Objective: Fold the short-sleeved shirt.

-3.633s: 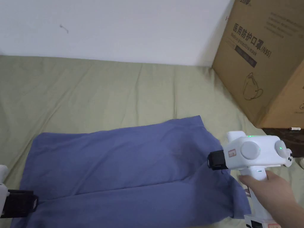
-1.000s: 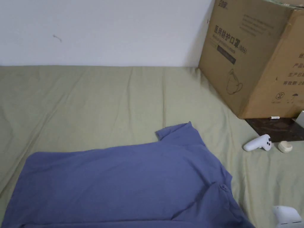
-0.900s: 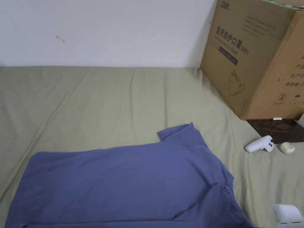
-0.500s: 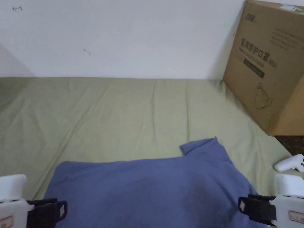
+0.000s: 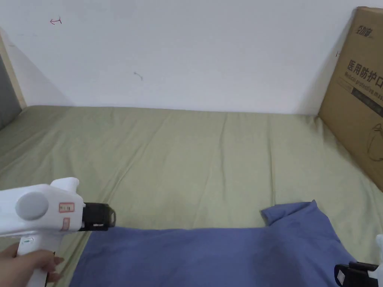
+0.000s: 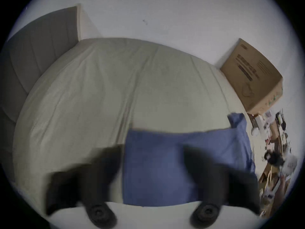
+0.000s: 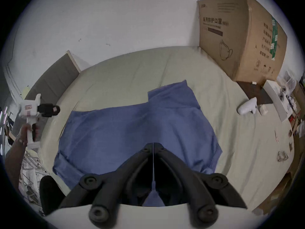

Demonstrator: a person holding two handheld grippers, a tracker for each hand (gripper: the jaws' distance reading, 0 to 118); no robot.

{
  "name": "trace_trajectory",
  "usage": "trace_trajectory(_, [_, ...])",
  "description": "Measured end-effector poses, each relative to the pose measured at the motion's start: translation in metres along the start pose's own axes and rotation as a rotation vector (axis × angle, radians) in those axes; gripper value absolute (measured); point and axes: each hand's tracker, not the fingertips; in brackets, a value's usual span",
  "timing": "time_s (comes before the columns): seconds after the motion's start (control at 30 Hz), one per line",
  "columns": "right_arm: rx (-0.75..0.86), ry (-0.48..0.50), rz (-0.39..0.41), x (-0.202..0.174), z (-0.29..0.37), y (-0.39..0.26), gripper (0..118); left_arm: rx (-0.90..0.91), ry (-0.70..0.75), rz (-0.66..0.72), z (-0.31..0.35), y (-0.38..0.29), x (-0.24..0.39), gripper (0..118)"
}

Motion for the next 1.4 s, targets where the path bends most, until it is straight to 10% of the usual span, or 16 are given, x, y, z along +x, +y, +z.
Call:
trace_trajectory(0.03, [-0.014, 0.005, -0.013, 0.001, -0.001, -0.002, 0, -0.04, -0.002, -0.007, -0.016, 0.005, -0.003, 118])
trace_trajectory(0.3, [-0.081, -0.035, -0.054, 0.019, -0.018, -0.004, 0, -0.304, 0.035, -0.199, -0.088, -0.009, 0.01, 112])
trace_trajectory(0.4, [-0.086, -0.04, -0.054, 0.027, -0.027, 0.011, 0, -0.268, 0.081, -0.308, -0.104, -0.018, 0.003, 91])
trace_trajectory(0.5, [-0.063, -0.041, -0.037, 0.033, -0.038, 0.038, 1, -0.234, 0.072, -0.299, -0.084, -0.004, 0.004, 35])
trace_trajectory(0.53, [-0.05, -0.051, -0.03, 0.037, -0.045, 0.05, 9, -0.207, 0.05, -0.304, -0.073, -0.002, 0.006, 4])
trace_trajectory(0.57, [-0.042, -0.066, -0.023, 0.048, -0.058, 0.061, 30, -0.186, 0.01, -0.287, -0.064, 0.001, 0.004, 4])
trace_trajectory(0.63, [-0.05, -0.129, -0.023, 0.057, -0.083, 0.085, 108, -0.171, -0.069, -0.198, -0.046, 0.006, 0.004, 3])
trace_trajectory(0.67, [-0.083, -0.148, -0.035, 0.063, -0.1, 0.095, 117, -0.155, -0.064, -0.198, -0.022, 0.001, 0.018, 3])
trace_trajectory(1.0, [-0.182, -0.106, -0.223, 0.121, -0.224, 0.144, 114, -0.077, -0.074, -0.216, 0.013, -0.016, 0.019, 3])
trace_trajectory(1.13, [-0.22, -0.21, -0.141, 0.108, -0.218, 0.139, 68, -0.095, -0.082, -0.197, 0.004, -0.012, 0.002, 3])
trace_trajectory(1.23, [-0.167, -0.067, -0.171, 0.112, -0.192, 0.138, 0, -0.098, -0.082, -0.195, 0.009, -0.015, 0.004, 3])
trace_trajectory(1.4, [-0.053, -0.014, -0.151, 0.098, -0.103, 0.127, 0, -0.078, -0.094, -0.179, 0.026, -0.02, -0.003, 3])
